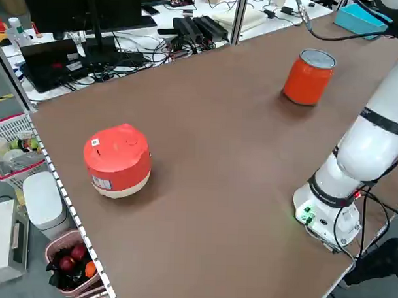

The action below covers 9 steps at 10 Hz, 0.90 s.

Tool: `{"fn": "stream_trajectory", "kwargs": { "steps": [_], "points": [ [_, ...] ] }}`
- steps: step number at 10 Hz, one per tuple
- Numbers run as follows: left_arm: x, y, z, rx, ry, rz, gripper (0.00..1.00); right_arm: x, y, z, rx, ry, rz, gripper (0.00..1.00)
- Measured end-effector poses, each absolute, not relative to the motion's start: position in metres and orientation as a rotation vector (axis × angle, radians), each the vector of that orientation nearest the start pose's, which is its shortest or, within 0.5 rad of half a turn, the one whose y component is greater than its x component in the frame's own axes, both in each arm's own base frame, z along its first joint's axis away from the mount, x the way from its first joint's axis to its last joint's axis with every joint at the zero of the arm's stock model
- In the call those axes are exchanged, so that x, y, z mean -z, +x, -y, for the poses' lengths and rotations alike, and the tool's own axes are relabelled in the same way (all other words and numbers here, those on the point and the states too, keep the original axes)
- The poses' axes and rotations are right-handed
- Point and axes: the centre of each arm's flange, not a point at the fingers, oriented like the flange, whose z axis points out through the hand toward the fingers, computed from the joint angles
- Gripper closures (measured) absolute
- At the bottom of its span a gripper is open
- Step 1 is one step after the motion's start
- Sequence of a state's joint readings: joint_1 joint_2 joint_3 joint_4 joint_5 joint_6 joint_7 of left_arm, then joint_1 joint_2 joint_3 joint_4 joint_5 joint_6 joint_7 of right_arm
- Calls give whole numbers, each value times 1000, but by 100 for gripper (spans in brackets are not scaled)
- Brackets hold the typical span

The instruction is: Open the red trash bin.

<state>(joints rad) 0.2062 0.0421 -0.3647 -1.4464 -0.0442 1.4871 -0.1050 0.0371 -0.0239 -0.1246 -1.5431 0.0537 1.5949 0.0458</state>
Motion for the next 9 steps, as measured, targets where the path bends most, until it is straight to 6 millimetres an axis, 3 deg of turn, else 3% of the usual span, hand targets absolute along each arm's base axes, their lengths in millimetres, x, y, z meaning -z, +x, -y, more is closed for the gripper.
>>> {"fn": "stream_trajectory", "kwargs": {
  "steps": [2, 3, 5, 6, 9],
  "points": [
    [-644, 553, 123, -21, -3211, -62, 0, -653, 550, 22, 109, -3065, -299, 67],
    [-637, 554, 142, -37, -3217, 60, 0, -652, 550, 5, 100, -3059, -326, 76],
    [-618, 553, 188, -101, -3199, 405, 2, -650, 547, -40, 70, -3047, -377, 85],
    [-606, 551, 208, -143, -3164, 588, 4, -648, 544, -71, 56, -3040, -414, 95],
    [-575, 558, 246, -208, -3039, 1044, 12, -643, 522, -169, 18, -3026, -497, 99]
  ]
}}
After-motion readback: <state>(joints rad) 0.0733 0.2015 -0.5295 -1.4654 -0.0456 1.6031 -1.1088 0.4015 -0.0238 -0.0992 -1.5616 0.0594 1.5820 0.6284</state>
